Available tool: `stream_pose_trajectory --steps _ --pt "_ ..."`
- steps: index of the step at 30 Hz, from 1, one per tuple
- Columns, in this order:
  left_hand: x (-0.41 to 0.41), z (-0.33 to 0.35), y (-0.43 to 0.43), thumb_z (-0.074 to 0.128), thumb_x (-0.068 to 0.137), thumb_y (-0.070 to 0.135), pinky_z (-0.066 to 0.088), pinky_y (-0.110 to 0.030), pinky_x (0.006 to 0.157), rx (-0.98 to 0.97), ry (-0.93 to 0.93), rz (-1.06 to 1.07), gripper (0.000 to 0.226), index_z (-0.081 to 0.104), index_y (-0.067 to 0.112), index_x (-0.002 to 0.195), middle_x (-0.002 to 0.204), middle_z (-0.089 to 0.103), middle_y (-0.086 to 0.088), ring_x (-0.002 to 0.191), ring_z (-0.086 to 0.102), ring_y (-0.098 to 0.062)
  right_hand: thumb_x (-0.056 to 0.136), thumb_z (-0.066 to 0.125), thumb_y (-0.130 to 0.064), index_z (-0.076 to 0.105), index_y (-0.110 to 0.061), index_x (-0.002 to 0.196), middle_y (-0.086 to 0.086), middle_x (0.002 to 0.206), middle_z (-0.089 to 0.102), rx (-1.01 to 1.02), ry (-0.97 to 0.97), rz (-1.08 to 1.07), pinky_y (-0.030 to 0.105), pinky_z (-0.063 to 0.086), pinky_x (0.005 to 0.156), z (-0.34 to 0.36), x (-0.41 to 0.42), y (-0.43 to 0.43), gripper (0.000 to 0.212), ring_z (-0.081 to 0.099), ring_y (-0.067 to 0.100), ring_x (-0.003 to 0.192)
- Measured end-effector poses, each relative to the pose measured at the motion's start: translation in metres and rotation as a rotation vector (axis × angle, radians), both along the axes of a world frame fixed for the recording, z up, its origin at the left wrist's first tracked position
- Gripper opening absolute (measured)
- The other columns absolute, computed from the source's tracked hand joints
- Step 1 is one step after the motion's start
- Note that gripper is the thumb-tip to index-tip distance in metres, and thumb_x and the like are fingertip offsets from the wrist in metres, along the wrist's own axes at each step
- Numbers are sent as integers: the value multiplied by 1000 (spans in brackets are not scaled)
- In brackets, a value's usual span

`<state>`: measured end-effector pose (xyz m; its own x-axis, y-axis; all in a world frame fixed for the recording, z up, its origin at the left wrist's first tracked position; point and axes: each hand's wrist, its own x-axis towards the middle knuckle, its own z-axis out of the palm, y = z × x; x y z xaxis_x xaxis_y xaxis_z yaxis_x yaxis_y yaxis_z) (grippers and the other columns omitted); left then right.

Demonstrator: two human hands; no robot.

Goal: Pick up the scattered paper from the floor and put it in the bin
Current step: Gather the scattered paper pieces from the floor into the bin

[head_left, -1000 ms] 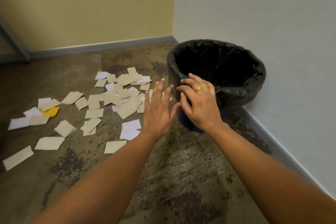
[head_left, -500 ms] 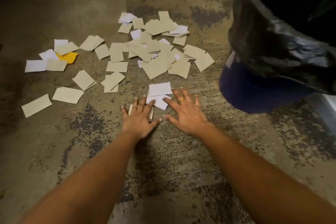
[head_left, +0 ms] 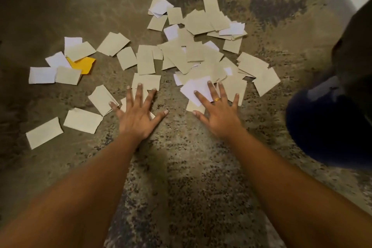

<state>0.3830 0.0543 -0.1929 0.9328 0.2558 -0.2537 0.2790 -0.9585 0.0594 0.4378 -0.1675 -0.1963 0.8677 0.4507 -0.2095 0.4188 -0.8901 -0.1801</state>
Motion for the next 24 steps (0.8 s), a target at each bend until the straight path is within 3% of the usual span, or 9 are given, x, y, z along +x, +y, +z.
stream_pose_trajectory --steps 4,9,18,24 --pt "-3 -8 0 13 82 77 -2 -71 105 -19 -28 8 76 0 40 148 159 -12 4 146 -12 -25 87 18 -65 12 -47 144 -4 159 4 21 -65 -54 64 1 108 -10 -4 -2 60 3 24 146" --pt "0 -7 0 0 78 73 -1 -72 104 -21 16 12 78 1 39 148 159 -11 3 146 -7 -27 86 22 -65 13 -46 144 -5 158 6 8 -41 -73 63 4 108 -9 -1 -2 62 5 21 146" --pt "3 -9 1 18 86 63 18 -77 95 26 39 -21 68 24 30 145 156 22 -8 140 27 -35 86 27 -63 16 -42 144 2 157 16 -56 -30 -69 65 14 106 -7 3 -1 63 11 24 143" --pt "3 -9 3 22 87 59 18 -77 95 9 16 -22 66 25 29 145 155 22 -10 140 21 -35 87 28 -62 22 -39 144 5 156 20 -57 -46 -54 65 15 106 -7 4 0 62 14 28 142"
